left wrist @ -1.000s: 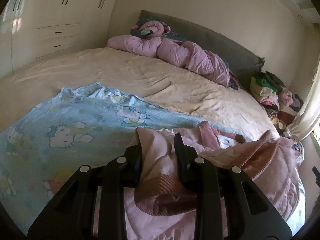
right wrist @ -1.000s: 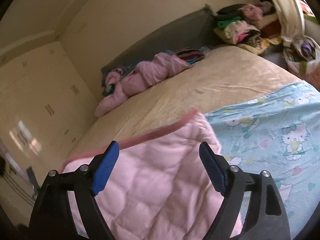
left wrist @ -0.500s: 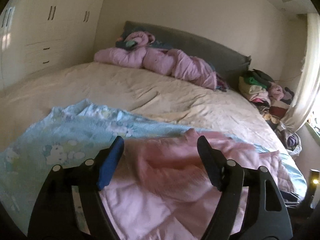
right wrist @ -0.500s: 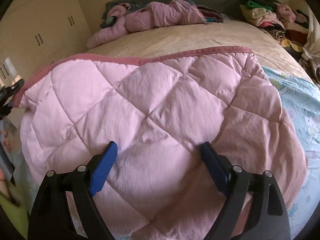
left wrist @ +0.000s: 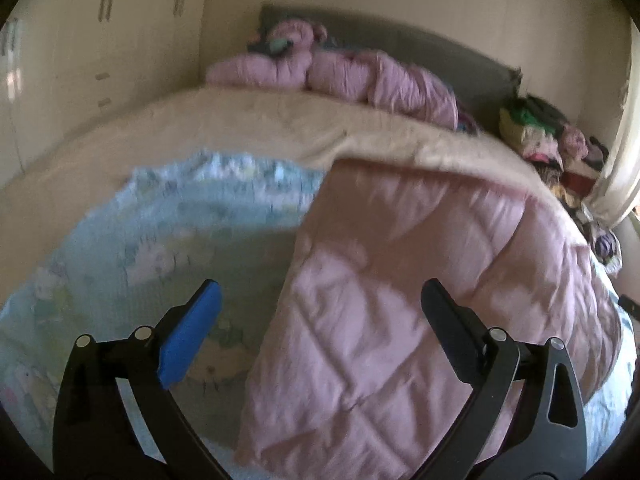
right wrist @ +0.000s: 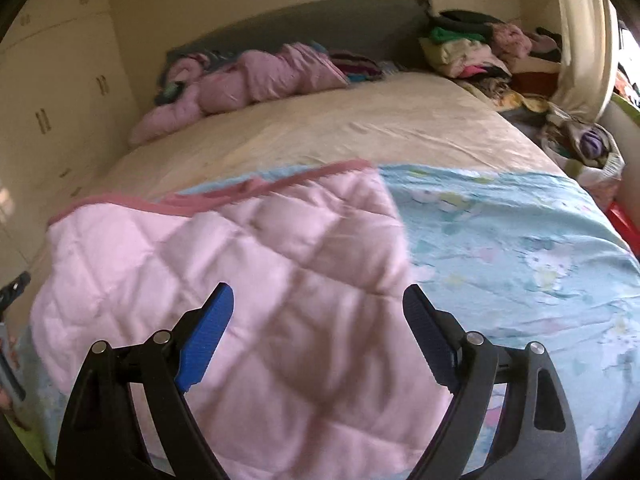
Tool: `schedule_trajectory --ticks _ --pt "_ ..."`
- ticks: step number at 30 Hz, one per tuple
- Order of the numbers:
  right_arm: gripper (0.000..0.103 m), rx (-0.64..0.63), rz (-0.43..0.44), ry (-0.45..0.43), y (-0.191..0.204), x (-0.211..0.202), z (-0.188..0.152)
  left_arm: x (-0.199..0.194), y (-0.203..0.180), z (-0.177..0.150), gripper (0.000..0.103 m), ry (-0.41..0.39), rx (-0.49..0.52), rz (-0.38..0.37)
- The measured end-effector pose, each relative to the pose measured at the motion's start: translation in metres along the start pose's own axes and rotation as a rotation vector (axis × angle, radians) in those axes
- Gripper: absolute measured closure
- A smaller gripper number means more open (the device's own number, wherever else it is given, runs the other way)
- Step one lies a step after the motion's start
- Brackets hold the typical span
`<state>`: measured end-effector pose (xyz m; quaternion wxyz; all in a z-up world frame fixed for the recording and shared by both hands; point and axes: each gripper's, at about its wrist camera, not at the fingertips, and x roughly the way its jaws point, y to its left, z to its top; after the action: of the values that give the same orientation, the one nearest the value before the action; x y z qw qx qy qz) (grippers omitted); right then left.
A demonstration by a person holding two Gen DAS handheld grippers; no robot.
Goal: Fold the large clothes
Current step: 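Grasp the folded edge of the jacket with both grippers, then fold the jacket over again with both grippers and release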
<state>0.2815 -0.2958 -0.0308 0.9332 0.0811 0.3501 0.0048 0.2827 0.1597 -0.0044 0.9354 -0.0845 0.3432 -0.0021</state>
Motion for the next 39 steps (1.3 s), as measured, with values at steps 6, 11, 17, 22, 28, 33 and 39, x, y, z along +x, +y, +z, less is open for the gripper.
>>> schedule_trajectory --ticks 6,11,17,22,28,33,39 --pt "0.018 -0.028 -0.042 0.087 -0.019 0.032 -0.001 0.033 0.017 -0.023 0.01 0.143 -0.111 -0.125" --pt "0.042 0.004 -0.019 0.114 -0.026 0.046 -0.008 0.038 0.008 -0.028 0.048 0.152 -0.075 -0.148" --pt "0.087 -0.001 -0.028 0.012 -0.019 0.028 -0.009 0.014 0.002 -0.012 0.088 0.033 -0.042 -0.136" --pt "0.089 0.063 -0.02 -0.134 -0.019 0.002 0.023 0.004 -0.01 0.025 0.088 -0.071 -0.014 -0.12" --pt "0.09 0.064 -0.066 -0.18 -0.01 0.026 0.061 0.027 -0.016 0.041 0.088 -0.099 -0.023 -0.078" --pt "0.09 0.123 -0.103 -0.13 -0.02 0.064 0.065 0.049 -0.012 0.04 0.088 -0.071 -0.038 -0.065" --pt "0.091 0.11 -0.211 -0.048 -0.027 0.109 0.054 0.076 -0.016 0.041 0.088 -0.028 -0.006 -0.034"
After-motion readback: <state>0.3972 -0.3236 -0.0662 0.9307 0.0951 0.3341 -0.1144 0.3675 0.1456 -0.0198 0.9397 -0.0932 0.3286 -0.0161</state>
